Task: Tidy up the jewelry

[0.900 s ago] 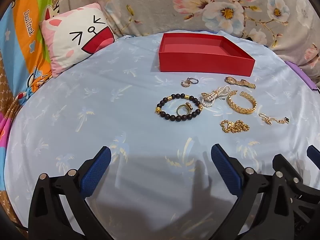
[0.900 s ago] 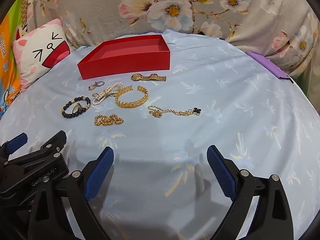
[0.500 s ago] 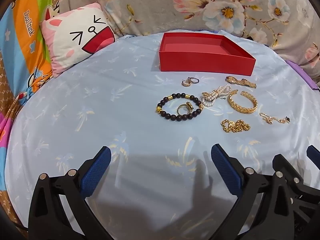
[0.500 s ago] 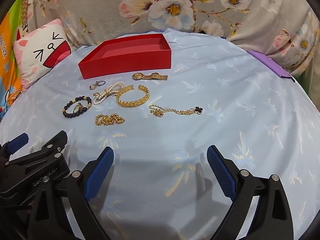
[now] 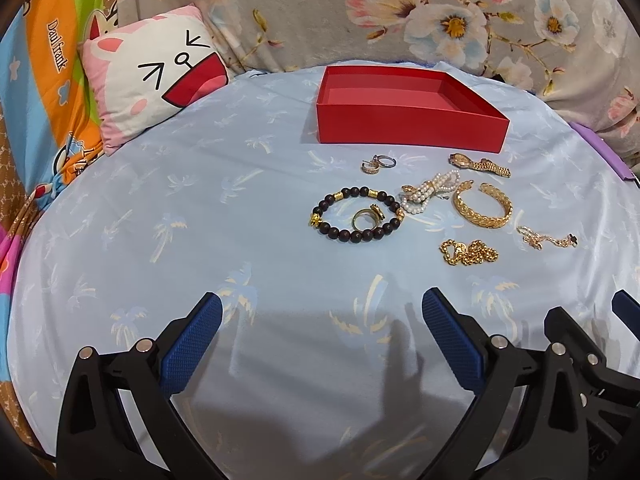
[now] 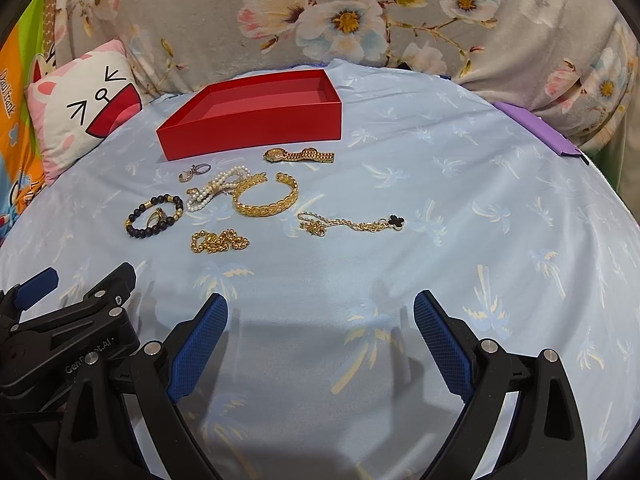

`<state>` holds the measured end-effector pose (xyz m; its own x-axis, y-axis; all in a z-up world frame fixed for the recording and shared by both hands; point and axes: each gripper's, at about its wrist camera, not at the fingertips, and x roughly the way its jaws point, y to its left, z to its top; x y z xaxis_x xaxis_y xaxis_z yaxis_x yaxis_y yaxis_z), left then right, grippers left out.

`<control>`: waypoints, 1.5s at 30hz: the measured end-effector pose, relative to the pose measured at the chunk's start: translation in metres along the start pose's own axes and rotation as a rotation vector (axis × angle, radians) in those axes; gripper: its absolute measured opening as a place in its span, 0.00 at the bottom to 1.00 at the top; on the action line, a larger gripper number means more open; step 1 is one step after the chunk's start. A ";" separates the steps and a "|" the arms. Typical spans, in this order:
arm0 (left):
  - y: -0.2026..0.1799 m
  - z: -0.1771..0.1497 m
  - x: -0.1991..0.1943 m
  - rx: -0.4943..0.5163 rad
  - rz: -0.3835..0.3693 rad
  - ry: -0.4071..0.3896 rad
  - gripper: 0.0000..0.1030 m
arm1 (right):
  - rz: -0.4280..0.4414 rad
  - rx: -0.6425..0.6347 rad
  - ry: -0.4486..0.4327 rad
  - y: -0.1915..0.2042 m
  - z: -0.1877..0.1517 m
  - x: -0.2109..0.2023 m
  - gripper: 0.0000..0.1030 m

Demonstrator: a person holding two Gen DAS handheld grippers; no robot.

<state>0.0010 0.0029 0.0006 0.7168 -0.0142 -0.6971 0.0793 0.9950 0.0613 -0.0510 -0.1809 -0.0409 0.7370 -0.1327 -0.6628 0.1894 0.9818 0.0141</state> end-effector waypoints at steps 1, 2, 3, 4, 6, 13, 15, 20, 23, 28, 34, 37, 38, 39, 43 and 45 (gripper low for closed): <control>0.000 0.000 0.000 0.001 0.002 -0.001 0.95 | -0.001 0.000 0.000 0.000 0.000 0.000 0.90; 0.000 0.000 0.000 0.002 0.003 -0.002 0.95 | 0.000 0.001 0.001 0.000 0.000 0.000 0.90; 0.000 0.001 0.000 0.003 0.003 0.000 0.95 | 0.000 0.001 0.002 0.000 0.000 0.000 0.90; 0.000 0.001 0.001 0.003 0.003 0.002 0.95 | -0.001 0.000 0.002 0.000 0.000 0.000 0.90; 0.000 0.001 0.001 0.003 0.003 0.003 0.95 | -0.002 -0.001 0.001 0.000 0.000 0.000 0.90; -0.001 0.000 0.000 0.002 0.002 0.002 0.95 | -0.001 0.000 0.002 0.000 0.001 0.000 0.90; -0.001 0.000 -0.001 0.003 0.004 0.002 0.95 | -0.001 0.000 0.002 0.000 0.001 0.000 0.90; -0.001 -0.001 0.000 0.002 0.002 0.000 0.95 | -0.001 0.000 0.001 0.000 0.001 0.000 0.90; -0.001 0.000 0.000 0.002 0.003 0.001 0.95 | -0.001 0.000 0.001 0.000 0.001 0.000 0.90; -0.001 0.000 0.000 0.003 0.003 0.001 0.95 | -0.001 0.000 0.001 0.000 0.001 0.000 0.90; -0.001 0.000 0.000 0.003 0.005 -0.001 0.95 | -0.001 0.001 0.001 0.000 0.001 0.000 0.90; 0.000 0.000 0.000 0.003 0.004 0.000 0.95 | -0.001 0.001 0.002 0.000 0.001 0.000 0.90; 0.000 0.000 0.000 0.003 0.004 0.000 0.95 | -0.001 0.001 0.002 0.000 0.001 0.000 0.90; 0.000 0.000 0.000 0.003 0.003 0.000 0.95 | -0.001 0.001 0.001 0.000 0.001 0.000 0.90; -0.001 -0.001 0.000 0.003 0.004 0.000 0.95 | -0.002 0.001 0.002 0.000 0.001 0.000 0.90; 0.000 -0.001 0.000 0.003 0.003 0.000 0.95 | -0.001 0.001 0.002 0.000 0.001 0.000 0.90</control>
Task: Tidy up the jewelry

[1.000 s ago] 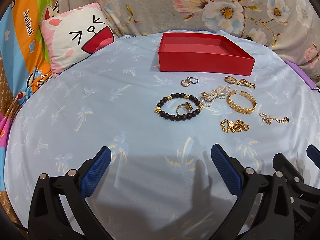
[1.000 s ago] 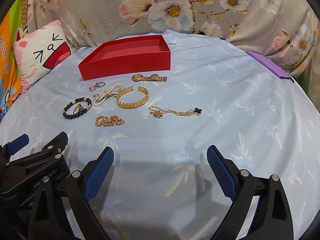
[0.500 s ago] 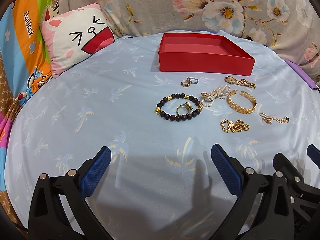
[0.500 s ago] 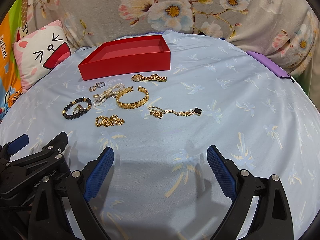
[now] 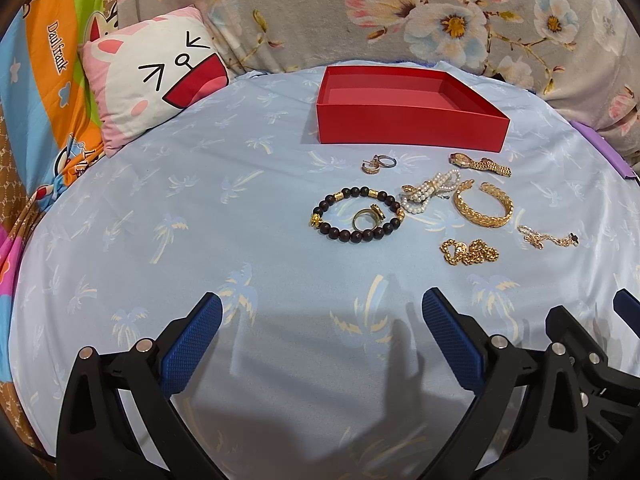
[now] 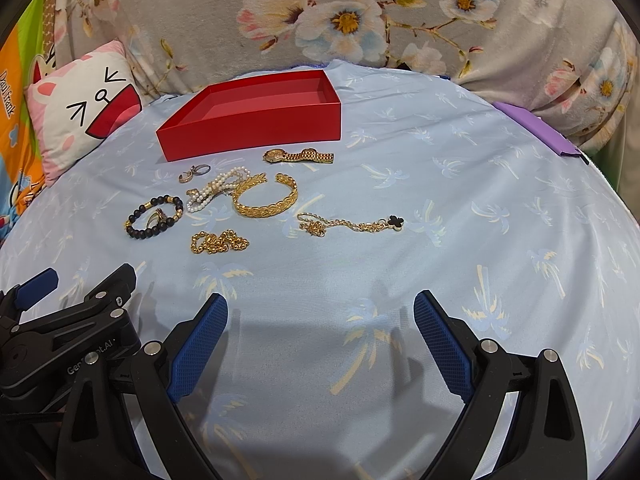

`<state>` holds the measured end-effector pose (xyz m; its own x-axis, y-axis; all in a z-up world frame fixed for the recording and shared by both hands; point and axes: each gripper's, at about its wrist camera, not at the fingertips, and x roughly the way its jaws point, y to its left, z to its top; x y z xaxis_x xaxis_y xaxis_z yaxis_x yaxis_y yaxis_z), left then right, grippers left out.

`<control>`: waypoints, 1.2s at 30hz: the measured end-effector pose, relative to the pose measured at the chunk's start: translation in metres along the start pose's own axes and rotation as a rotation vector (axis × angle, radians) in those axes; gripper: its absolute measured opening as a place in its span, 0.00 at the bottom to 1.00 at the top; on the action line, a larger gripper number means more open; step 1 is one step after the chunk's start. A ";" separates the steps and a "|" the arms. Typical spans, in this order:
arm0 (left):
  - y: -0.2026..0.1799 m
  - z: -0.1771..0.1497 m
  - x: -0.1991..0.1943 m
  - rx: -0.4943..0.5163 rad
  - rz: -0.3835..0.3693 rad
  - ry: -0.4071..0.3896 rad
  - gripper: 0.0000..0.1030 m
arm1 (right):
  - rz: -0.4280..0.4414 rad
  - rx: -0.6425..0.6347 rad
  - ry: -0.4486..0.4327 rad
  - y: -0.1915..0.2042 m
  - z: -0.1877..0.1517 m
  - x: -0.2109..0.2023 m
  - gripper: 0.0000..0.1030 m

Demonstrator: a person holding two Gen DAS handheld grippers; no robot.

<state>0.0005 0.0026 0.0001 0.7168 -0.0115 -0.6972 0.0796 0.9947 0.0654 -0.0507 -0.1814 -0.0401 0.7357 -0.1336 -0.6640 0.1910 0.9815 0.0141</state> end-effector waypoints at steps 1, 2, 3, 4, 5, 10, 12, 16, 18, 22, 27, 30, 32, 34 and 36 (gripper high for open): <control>0.001 0.000 0.000 0.000 0.000 0.000 0.95 | 0.000 0.000 0.000 0.000 0.000 0.000 0.90; 0.001 0.000 0.000 0.000 0.000 -0.001 0.95 | 0.000 0.000 -0.001 0.000 0.000 0.000 0.90; 0.001 0.000 0.000 0.000 0.000 -0.001 0.95 | 0.000 0.000 -0.001 0.000 0.000 0.000 0.90; 0.000 0.000 0.000 0.000 0.001 -0.001 0.95 | 0.000 0.000 -0.001 0.000 0.000 0.000 0.90; 0.001 0.000 0.000 0.000 0.001 -0.001 0.95 | 0.001 0.000 0.000 0.000 0.000 0.000 0.90; 0.000 0.000 0.000 0.000 0.000 0.000 0.95 | 0.000 0.000 0.000 0.000 0.000 0.000 0.90; 0.001 0.000 0.000 0.000 0.000 -0.001 0.95 | 0.000 0.000 0.000 0.000 0.000 0.000 0.90; 0.000 0.000 0.000 0.000 0.001 -0.002 0.94 | 0.000 0.000 -0.001 0.000 0.000 0.000 0.90; 0.000 0.000 0.000 0.001 0.000 -0.001 0.94 | 0.000 0.001 0.000 0.000 0.000 0.000 0.90; 0.000 0.000 0.000 0.000 0.001 -0.001 0.94 | 0.000 0.001 0.000 0.000 0.000 0.000 0.90; 0.000 0.000 0.000 0.000 0.000 -0.001 0.94 | 0.001 0.001 0.000 0.000 0.000 0.000 0.90; 0.000 -0.001 0.000 0.000 -0.001 0.000 0.94 | 0.001 0.001 0.000 0.000 0.000 0.000 0.90; 0.000 0.000 0.000 0.000 -0.002 0.001 0.94 | 0.001 0.001 0.000 0.000 0.000 0.000 0.90; 0.001 0.001 -0.001 -0.004 -0.011 0.002 0.94 | 0.001 0.001 0.001 0.000 0.000 0.001 0.90; 0.001 0.000 -0.002 -0.010 -0.017 -0.003 0.94 | 0.003 0.001 -0.001 0.000 0.000 0.000 0.90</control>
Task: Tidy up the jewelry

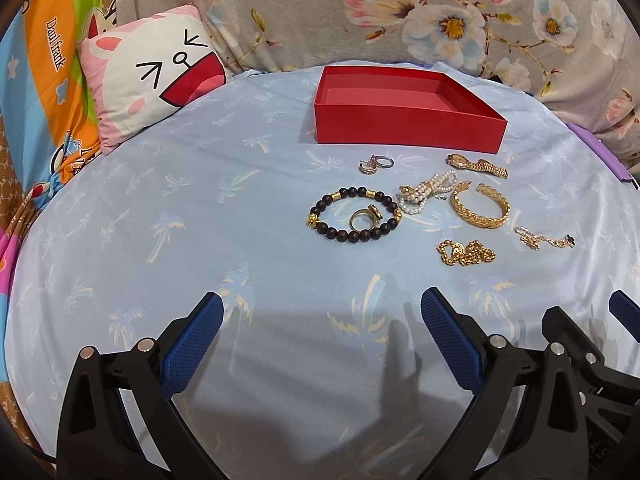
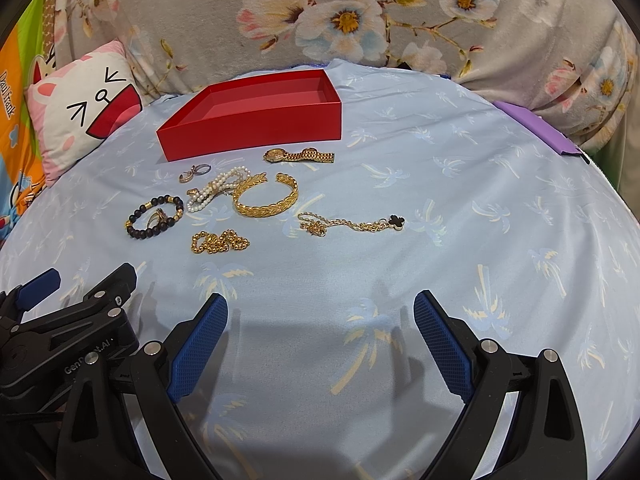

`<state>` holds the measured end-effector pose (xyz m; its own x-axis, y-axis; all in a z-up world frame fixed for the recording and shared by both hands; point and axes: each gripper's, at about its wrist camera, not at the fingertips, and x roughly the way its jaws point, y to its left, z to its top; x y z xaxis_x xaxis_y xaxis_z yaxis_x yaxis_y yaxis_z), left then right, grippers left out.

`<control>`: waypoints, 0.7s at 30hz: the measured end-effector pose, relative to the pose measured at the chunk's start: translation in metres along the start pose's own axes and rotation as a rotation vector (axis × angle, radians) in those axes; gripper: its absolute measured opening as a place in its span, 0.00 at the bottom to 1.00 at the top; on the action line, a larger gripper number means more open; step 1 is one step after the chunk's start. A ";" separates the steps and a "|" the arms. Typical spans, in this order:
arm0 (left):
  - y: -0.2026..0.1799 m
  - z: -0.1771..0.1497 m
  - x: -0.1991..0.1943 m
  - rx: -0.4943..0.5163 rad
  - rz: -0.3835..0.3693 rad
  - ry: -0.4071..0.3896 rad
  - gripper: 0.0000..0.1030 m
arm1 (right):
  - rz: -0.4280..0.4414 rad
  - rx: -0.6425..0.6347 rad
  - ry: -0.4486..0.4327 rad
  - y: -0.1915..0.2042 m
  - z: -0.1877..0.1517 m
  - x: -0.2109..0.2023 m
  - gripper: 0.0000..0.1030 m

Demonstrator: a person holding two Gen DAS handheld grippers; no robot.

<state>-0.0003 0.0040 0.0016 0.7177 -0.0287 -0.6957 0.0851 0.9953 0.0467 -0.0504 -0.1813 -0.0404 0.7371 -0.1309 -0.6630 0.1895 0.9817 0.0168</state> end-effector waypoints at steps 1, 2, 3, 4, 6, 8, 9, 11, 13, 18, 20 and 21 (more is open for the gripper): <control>0.001 0.000 -0.002 -0.005 -0.004 -0.007 0.94 | 0.002 0.000 -0.001 0.000 0.000 0.000 0.90; 0.003 0.000 -0.003 -0.014 -0.010 -0.017 0.94 | 0.006 -0.001 -0.001 0.000 0.000 0.000 0.90; 0.004 0.000 -0.005 -0.021 -0.015 -0.026 0.94 | 0.012 -0.002 0.000 0.000 0.001 0.000 0.90; 0.007 0.000 -0.007 -0.035 -0.028 -0.037 0.94 | 0.021 -0.003 0.003 0.000 0.001 0.000 0.90; 0.010 0.001 -0.008 -0.038 -0.040 -0.037 0.94 | 0.035 -0.009 0.003 0.001 0.002 0.000 0.90; 0.014 0.001 -0.004 -0.030 -0.023 -0.020 0.94 | 0.047 -0.016 0.004 0.002 0.003 0.000 0.90; 0.017 0.001 -0.001 -0.033 -0.022 -0.008 0.94 | 0.048 -0.019 0.005 0.002 0.004 0.001 0.90; 0.024 0.003 0.003 -0.048 -0.035 0.008 0.94 | 0.047 -0.025 0.007 0.002 0.008 0.003 0.90; 0.031 0.006 0.004 -0.057 -0.046 0.006 0.94 | 0.057 -0.024 0.011 0.002 0.013 0.006 0.90; 0.036 0.020 0.008 -0.052 -0.078 -0.012 0.94 | 0.066 -0.043 -0.001 0.005 0.031 0.012 0.90; 0.033 0.025 0.010 -0.033 -0.083 -0.019 0.94 | 0.063 -0.054 -0.005 0.007 0.039 0.015 0.90; 0.030 0.028 0.012 -0.022 -0.083 -0.023 0.94 | 0.064 -0.057 -0.008 0.008 0.042 0.016 0.90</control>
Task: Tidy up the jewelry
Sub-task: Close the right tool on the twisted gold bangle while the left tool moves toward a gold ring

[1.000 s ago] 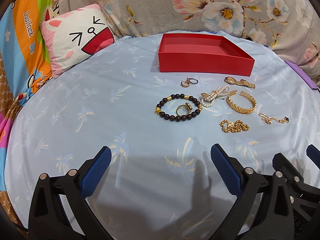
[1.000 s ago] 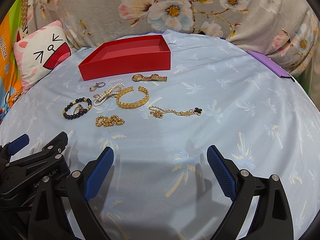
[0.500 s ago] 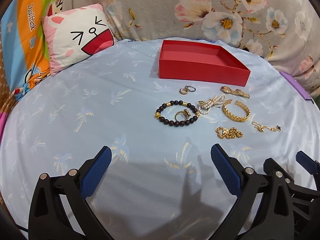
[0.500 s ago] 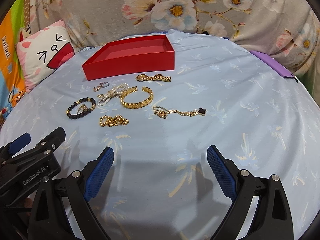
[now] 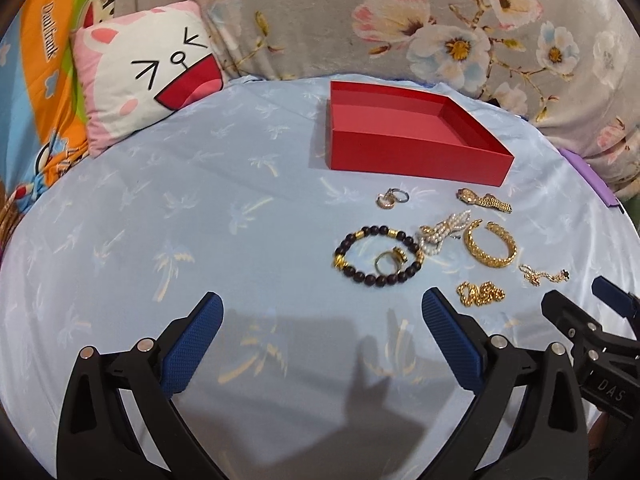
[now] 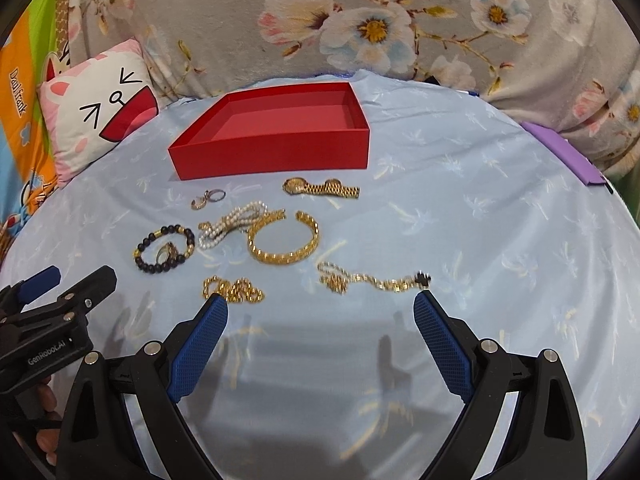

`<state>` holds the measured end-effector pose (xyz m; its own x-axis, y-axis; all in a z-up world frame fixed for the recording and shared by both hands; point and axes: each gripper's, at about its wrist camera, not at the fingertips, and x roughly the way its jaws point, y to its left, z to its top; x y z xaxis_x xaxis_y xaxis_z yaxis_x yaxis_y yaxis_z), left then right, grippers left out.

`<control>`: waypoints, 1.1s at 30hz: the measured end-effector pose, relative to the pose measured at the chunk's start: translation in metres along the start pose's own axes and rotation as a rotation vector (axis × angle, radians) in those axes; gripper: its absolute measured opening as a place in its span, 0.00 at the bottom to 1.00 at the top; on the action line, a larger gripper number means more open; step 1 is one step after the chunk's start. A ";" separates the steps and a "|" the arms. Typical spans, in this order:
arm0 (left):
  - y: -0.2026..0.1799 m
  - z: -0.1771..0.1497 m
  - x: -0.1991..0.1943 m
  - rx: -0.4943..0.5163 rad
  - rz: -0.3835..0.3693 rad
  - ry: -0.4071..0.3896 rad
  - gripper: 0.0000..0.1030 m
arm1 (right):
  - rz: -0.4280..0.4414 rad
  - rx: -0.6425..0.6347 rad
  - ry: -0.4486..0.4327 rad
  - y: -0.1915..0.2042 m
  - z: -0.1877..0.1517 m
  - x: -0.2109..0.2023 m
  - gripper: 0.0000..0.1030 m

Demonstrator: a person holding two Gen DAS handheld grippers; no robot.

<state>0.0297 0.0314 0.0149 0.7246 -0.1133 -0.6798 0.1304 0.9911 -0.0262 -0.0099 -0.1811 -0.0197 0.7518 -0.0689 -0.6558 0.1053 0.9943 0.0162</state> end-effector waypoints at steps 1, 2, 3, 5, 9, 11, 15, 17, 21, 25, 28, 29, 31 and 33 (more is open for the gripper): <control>-0.001 0.002 0.002 0.006 -0.001 -0.002 0.94 | 0.002 -0.004 -0.001 0.001 0.003 0.002 0.89; -0.002 0.004 0.004 0.008 -0.002 -0.004 0.94 | 0.004 -0.007 0.000 0.001 0.006 0.004 0.89; -0.002 0.006 0.006 0.008 -0.004 -0.005 0.94 | 0.009 -0.008 0.003 0.001 0.008 0.007 0.89; -0.001 0.009 0.010 0.002 -0.003 -0.004 0.94 | 0.022 -0.010 0.014 0.002 0.013 0.012 0.89; 0.001 0.010 0.016 -0.013 -0.008 0.004 0.94 | 0.042 -0.020 0.044 0.005 0.019 0.030 0.87; 0.003 0.010 0.017 -0.015 -0.010 0.005 0.94 | 0.057 -0.017 0.066 0.007 0.022 0.039 0.85; 0.006 0.009 0.019 -0.020 -0.015 0.006 0.94 | 0.065 -0.027 0.097 0.015 0.026 0.056 0.82; 0.007 0.008 0.020 -0.017 -0.012 0.005 0.94 | 0.056 -0.041 0.107 0.019 0.027 0.063 0.80; 0.009 0.007 0.022 -0.019 -0.019 0.010 0.94 | 0.048 -0.049 0.115 0.021 0.029 0.070 0.77; 0.009 0.007 0.023 -0.019 -0.026 0.005 0.94 | 0.047 -0.049 0.127 0.020 0.033 0.077 0.67; 0.010 0.007 0.023 -0.022 -0.033 0.012 0.94 | 0.046 -0.059 0.128 0.022 0.034 0.079 0.59; 0.010 0.007 0.024 -0.023 -0.036 0.013 0.94 | 0.047 -0.064 0.126 0.023 0.034 0.079 0.55; 0.009 0.007 0.024 -0.022 -0.039 0.016 0.94 | 0.049 -0.064 0.123 0.023 0.034 0.078 0.53; 0.008 0.008 0.024 -0.018 -0.043 0.014 0.94 | 0.055 -0.058 0.121 0.021 0.034 0.078 0.52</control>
<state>0.0537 0.0360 0.0037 0.7089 -0.1546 -0.6882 0.1487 0.9865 -0.0684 0.0733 -0.1682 -0.0451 0.6711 -0.0075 -0.7413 0.0261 0.9996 0.0134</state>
